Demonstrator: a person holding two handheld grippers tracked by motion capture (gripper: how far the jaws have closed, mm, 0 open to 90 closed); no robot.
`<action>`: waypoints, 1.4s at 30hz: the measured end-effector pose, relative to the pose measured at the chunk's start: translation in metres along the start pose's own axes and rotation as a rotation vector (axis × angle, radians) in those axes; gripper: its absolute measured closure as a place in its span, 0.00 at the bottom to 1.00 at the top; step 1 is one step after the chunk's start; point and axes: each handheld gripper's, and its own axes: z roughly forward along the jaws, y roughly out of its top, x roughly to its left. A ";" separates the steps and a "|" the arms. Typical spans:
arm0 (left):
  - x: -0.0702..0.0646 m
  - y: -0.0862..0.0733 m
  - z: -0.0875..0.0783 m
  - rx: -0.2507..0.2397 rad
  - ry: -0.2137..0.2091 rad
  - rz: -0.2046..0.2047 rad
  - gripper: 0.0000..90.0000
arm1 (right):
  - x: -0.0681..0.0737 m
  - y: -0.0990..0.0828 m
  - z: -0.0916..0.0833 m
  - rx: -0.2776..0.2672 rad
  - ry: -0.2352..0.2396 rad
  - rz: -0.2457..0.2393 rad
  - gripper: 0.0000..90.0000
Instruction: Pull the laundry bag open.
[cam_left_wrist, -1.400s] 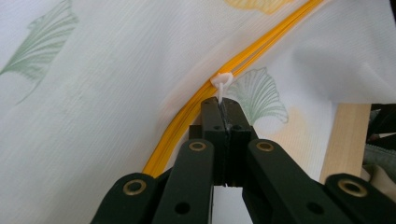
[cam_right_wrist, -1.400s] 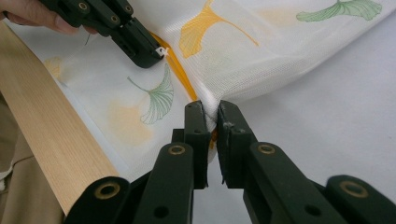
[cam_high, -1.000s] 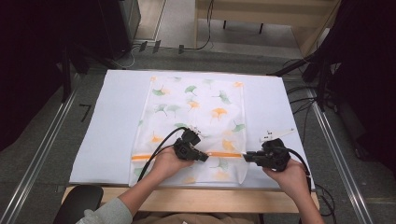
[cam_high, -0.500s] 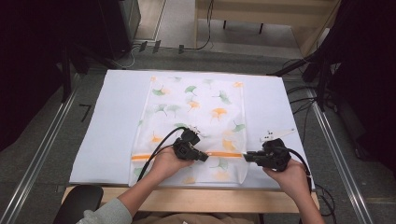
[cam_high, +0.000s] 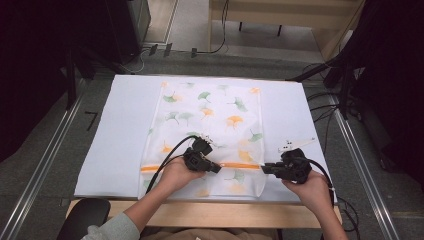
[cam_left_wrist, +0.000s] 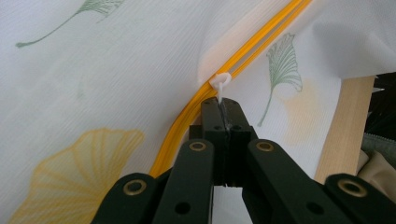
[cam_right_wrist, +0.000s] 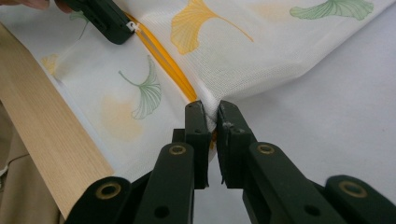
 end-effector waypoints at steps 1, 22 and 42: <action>0.000 -0.001 -0.001 -0.008 -0.003 -0.011 1.00 | 0.000 0.000 0.000 0.001 0.000 0.002 0.95; 0.013 -0.013 -0.016 0.001 0.014 -0.039 1.00 | -0.004 -0.001 -0.003 -0.009 -0.003 0.006 0.95; 0.018 -0.014 -0.019 0.007 0.010 -0.051 1.00 | -0.005 -0.001 -0.002 -0.006 0.000 0.006 0.95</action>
